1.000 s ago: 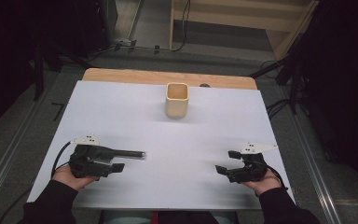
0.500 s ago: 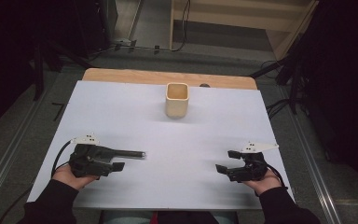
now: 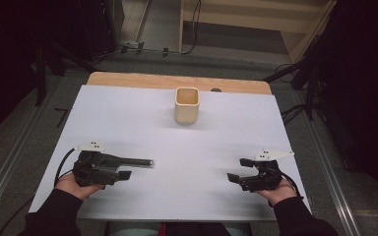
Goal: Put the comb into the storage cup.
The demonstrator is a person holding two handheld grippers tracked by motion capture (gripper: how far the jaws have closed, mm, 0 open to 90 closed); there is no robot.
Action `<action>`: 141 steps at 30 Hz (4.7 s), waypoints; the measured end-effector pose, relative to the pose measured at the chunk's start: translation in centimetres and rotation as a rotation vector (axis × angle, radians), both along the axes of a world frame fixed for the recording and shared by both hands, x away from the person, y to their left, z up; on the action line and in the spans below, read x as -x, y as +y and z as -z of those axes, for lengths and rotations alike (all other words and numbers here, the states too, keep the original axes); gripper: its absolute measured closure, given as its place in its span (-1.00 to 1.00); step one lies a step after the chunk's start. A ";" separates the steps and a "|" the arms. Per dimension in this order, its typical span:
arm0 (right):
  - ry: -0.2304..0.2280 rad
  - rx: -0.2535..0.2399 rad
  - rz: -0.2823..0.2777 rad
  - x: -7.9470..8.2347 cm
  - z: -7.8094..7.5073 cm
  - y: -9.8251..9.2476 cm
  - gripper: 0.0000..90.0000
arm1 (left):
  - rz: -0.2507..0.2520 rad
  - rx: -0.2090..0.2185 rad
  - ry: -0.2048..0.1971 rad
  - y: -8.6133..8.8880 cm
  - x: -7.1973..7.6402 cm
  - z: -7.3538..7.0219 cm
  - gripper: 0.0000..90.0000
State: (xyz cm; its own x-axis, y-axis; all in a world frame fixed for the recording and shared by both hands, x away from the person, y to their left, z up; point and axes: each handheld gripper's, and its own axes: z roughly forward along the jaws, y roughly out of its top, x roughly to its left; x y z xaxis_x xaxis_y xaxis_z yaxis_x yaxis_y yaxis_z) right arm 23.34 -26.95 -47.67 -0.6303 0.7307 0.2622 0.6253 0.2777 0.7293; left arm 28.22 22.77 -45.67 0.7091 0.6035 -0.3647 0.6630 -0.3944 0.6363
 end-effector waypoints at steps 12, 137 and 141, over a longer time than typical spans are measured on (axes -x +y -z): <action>0.006 -0.004 0.006 0.0 0.0 0.0 -0.61 | 0.007 0.000 0.005 -0.1 -0.1 -0.1 -0.43; 0.030 0.038 -0.039 -1.1 0.3 0.9 -0.60 | -0.235 -0.236 0.103 4.2 -2.9 2.4 1.00; 0.029 0.040 -0.038 -1.1 0.3 0.9 -0.60 | -0.244 -0.242 0.090 4.1 -3.4 2.4 1.00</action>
